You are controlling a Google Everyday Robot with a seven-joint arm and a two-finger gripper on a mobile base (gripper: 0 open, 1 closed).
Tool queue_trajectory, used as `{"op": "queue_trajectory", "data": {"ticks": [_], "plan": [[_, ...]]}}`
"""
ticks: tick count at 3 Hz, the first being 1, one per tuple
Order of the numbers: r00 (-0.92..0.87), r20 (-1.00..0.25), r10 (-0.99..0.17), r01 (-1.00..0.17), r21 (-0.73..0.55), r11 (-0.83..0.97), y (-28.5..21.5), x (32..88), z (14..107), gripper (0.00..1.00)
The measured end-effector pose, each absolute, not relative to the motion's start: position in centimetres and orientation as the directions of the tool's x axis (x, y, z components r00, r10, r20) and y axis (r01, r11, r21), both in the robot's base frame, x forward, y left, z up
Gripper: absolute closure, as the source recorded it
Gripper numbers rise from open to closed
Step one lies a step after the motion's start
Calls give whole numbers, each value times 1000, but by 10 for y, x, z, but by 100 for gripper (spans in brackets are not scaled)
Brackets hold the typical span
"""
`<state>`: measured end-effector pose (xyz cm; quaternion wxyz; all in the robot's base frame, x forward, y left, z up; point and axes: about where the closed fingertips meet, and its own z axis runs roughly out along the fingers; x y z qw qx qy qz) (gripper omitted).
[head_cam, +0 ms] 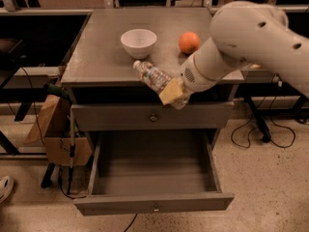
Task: Pick water bottle from middle drawer and place on counter
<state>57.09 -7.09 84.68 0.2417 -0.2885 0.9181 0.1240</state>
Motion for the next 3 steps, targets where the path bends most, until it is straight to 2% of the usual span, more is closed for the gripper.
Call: {"op": "queue_trajectory", "data": {"ticks": [1, 3], "plan": [[-757, -519, -396, -527, 128, 840, -95, 604, 864, 100], [-863, -478, -165, -303, 227, 926, -141, 661, 848, 100]]}}
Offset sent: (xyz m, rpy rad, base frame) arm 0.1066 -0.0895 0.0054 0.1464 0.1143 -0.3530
